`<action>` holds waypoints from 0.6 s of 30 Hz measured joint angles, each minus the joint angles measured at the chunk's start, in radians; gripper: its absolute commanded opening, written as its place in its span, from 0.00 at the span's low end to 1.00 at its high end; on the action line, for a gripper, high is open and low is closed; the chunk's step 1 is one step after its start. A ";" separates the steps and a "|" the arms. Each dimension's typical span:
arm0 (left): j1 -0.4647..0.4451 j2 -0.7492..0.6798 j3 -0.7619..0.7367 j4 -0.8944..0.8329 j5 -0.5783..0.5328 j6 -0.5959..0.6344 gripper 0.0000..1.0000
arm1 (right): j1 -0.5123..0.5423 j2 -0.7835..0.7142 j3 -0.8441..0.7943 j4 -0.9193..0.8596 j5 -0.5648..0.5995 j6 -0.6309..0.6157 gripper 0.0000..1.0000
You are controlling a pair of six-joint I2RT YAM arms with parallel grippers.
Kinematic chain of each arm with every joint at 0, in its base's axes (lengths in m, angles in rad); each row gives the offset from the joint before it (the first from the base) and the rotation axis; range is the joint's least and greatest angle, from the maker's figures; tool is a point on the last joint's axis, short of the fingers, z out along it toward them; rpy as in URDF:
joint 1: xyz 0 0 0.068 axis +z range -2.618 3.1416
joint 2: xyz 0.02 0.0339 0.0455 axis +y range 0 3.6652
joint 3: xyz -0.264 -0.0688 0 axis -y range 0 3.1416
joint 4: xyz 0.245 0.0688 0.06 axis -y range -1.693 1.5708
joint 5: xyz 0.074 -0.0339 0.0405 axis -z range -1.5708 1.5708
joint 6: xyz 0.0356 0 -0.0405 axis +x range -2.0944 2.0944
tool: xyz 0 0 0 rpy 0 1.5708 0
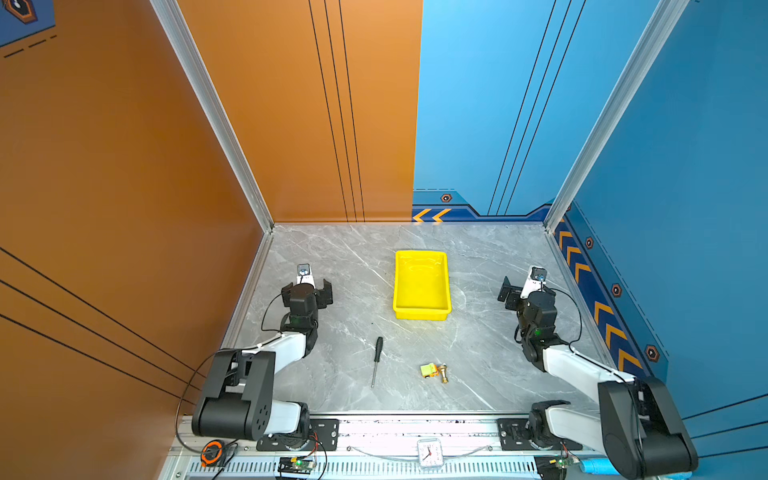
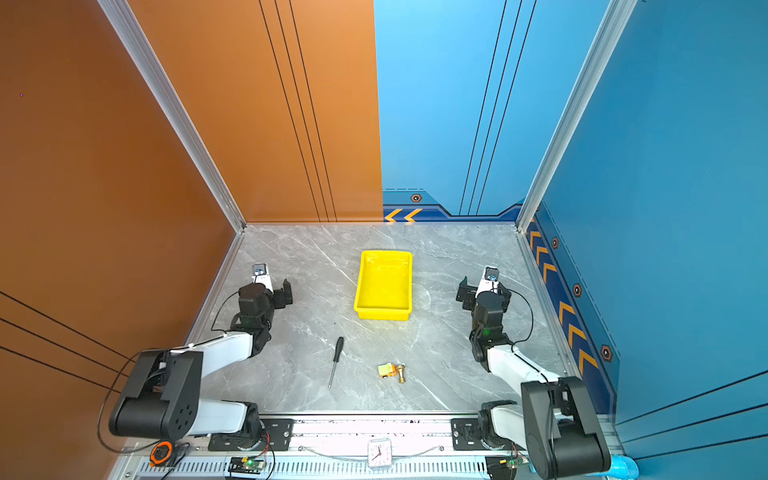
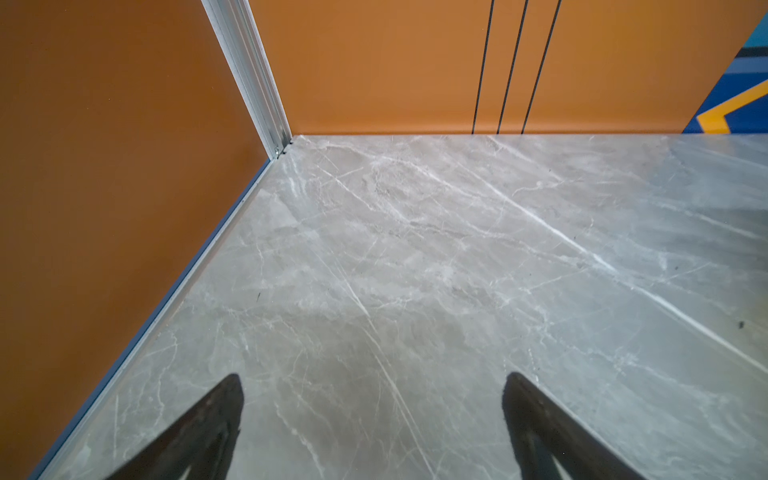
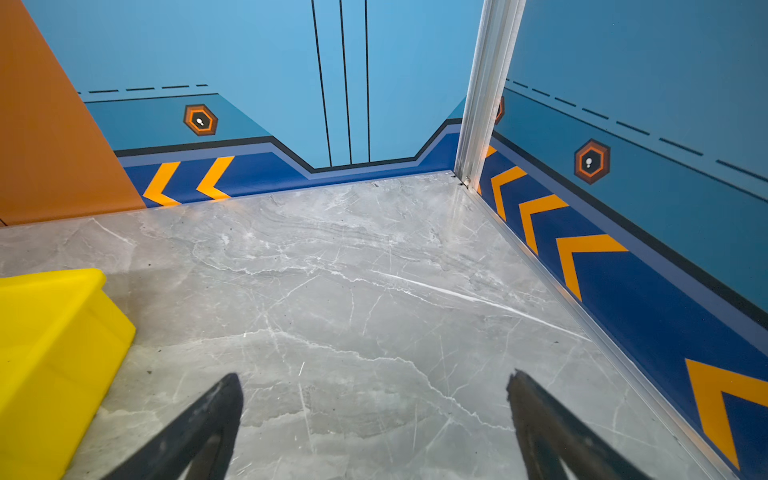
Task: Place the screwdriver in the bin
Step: 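Reach the left gripper over the screwdriver handle while the right arm nears the bin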
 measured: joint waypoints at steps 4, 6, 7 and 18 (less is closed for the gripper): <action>-0.019 -0.107 0.097 -0.217 0.023 -0.037 0.98 | 0.059 -0.127 0.079 -0.248 0.056 0.079 1.00; -0.042 -0.138 0.159 -0.352 0.027 -0.089 0.98 | 0.074 -0.173 0.149 -0.375 0.074 0.136 1.00; -0.056 -0.143 0.199 -0.427 0.031 -0.120 0.98 | 0.080 -0.192 0.185 -0.434 0.077 0.166 1.00; -0.396 -0.078 0.464 -1.051 0.098 -0.378 0.98 | 0.298 -0.235 0.388 -0.905 0.077 0.410 1.00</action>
